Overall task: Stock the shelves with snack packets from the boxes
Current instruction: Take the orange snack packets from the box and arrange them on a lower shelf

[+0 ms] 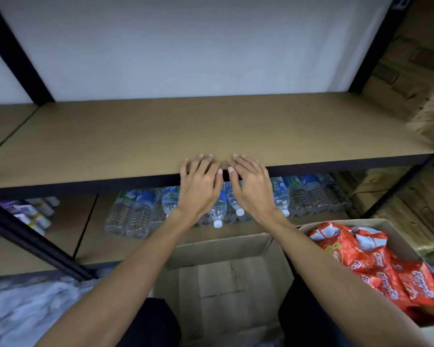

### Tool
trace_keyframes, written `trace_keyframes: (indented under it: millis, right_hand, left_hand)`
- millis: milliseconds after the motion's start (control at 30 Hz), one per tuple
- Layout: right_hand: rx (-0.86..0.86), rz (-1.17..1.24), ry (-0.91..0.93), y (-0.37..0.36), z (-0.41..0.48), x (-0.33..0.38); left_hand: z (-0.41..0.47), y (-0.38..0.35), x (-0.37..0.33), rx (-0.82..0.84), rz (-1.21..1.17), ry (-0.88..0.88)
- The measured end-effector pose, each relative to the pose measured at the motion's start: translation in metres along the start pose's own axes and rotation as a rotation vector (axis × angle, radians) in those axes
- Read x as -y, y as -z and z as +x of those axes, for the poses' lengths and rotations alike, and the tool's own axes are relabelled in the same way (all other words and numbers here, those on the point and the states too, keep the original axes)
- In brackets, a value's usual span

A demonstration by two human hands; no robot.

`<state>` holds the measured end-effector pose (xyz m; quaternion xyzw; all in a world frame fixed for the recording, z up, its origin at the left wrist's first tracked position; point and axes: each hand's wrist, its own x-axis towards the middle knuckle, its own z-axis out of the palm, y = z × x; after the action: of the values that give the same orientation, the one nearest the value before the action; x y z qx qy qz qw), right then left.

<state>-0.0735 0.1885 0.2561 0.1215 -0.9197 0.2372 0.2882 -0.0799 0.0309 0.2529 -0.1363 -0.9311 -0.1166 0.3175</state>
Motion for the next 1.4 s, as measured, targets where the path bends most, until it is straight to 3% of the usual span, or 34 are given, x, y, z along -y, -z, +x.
trace_keyframes:
  millis: [333,533,967,1400]
  right_hand:
    - [0.183,0.074,0.064,0.023,-0.002,-0.011]
    - [0.145,0.117,-0.077,0.08,-0.037,-0.044]
    - [0.087,0.09,-0.37,0.153,-0.151,-0.174]
    - [0.211,-0.058,-0.663,0.19,-0.238,-0.272]
  left_hand:
    - [0.008,0.021,-0.021,0.131,0.008,0.031]
    - [0.017,0.025,-0.083,0.15,-0.029,-0.073]
    - [-0.017,-0.039,-0.245,0.436,-0.175,-0.37]
    - [-0.044,-0.14,-0.322,0.949,-0.213,-0.392]
